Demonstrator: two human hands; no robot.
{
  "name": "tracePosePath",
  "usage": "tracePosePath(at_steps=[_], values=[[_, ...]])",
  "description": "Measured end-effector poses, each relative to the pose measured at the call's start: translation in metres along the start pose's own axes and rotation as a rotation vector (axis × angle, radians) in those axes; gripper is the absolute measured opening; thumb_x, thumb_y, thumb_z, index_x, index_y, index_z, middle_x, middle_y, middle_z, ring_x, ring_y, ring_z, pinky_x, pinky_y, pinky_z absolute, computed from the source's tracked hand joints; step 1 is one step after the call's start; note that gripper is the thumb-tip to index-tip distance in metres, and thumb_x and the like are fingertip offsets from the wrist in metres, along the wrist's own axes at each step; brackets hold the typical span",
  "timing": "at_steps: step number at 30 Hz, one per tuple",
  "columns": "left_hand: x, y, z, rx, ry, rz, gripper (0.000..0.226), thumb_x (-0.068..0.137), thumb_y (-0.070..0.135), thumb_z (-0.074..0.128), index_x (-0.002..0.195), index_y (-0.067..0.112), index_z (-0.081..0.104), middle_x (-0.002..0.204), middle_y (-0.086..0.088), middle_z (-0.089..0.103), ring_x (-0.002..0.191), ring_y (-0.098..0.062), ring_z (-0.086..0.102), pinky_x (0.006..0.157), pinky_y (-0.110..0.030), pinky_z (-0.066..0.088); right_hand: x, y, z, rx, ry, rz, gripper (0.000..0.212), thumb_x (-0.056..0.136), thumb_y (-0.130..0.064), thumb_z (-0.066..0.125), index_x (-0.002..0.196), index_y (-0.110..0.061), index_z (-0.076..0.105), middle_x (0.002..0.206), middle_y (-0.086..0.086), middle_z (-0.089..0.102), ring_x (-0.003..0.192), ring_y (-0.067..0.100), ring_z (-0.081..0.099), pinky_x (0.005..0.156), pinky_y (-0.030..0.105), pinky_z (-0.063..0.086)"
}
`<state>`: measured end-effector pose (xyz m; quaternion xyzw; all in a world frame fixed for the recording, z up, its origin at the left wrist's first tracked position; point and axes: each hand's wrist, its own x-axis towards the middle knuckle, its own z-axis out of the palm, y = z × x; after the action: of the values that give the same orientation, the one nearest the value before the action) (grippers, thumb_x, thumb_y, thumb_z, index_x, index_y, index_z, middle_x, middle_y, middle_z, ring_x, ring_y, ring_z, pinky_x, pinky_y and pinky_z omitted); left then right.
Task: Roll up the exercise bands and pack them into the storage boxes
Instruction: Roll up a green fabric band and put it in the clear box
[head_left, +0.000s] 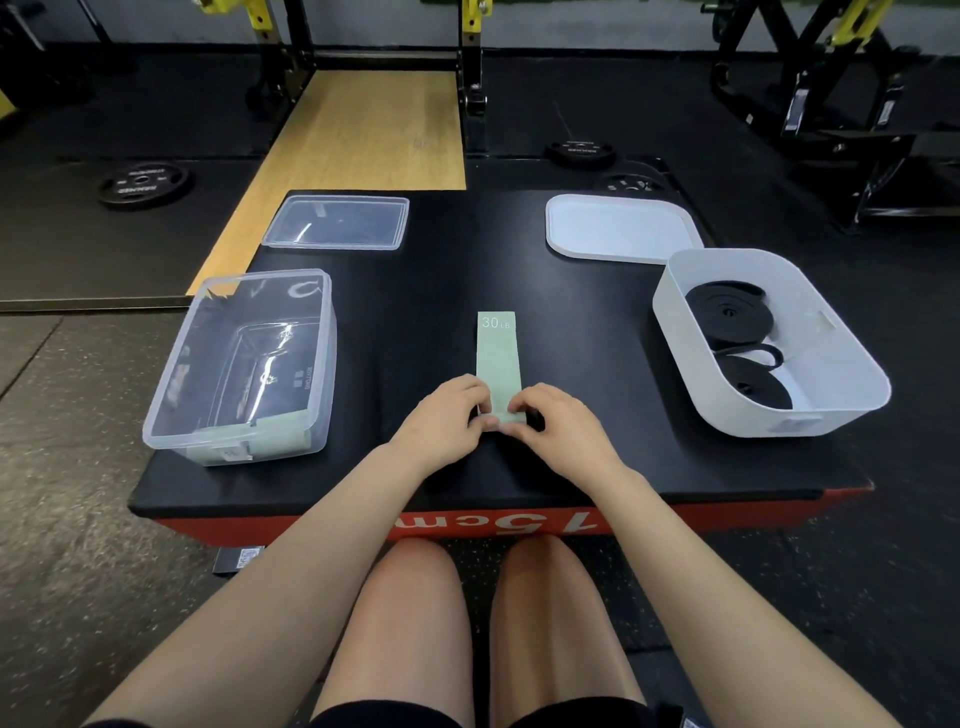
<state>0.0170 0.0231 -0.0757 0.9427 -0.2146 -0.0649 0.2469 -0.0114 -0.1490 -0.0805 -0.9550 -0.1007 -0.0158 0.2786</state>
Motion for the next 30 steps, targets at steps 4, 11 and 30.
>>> tracePosePath(at_steps=[4, 11, 30], values=[[0.005, -0.001, -0.003, -0.01, 0.008, -0.004, 0.015, 0.093, 0.025, 0.052, 0.105, 0.015, 0.055, 0.11, 0.003, 0.054, 0.099, -0.017, 0.052, 0.085, -0.032, 0.044, 0.006, 0.007, 0.001, -0.006, -0.016, -0.043, 0.022, 0.089, -0.031, 0.062, 0.106, -0.018, 0.062, 0.11, -0.009, 0.056, 0.106, 0.009, 0.048, 0.083, 0.026, 0.043], [0.013, -0.005, -0.004, 0.012, 0.034, 0.034, 0.023, 0.092, 0.037, 0.052, 0.103, 0.018, 0.062, 0.106, 0.007, 0.055, 0.099, -0.01, 0.051, 0.081, -0.023, 0.041, 0.027, 0.009, -0.005, 0.066, -0.098, -0.001, 0.021, 0.088, -0.033, 0.062, 0.098, -0.015, 0.067, 0.104, -0.008, 0.057, 0.098, 0.011, 0.053, 0.088, 0.029, 0.045], [0.03, -0.013, -0.003, -0.223, 0.048, -0.088, 0.028, 0.087, 0.021, 0.064, 0.114, 0.015, 0.059, 0.12, 0.003, 0.058, 0.113, -0.013, 0.048, 0.091, -0.016, 0.033, 0.036, 0.016, -0.002, 0.177, -0.016, 0.017, 0.018, 0.088, -0.029, 0.064, 0.101, -0.017, 0.07, 0.1, -0.009, 0.063, 0.098, 0.009, 0.057, 0.086, 0.025, 0.045]])
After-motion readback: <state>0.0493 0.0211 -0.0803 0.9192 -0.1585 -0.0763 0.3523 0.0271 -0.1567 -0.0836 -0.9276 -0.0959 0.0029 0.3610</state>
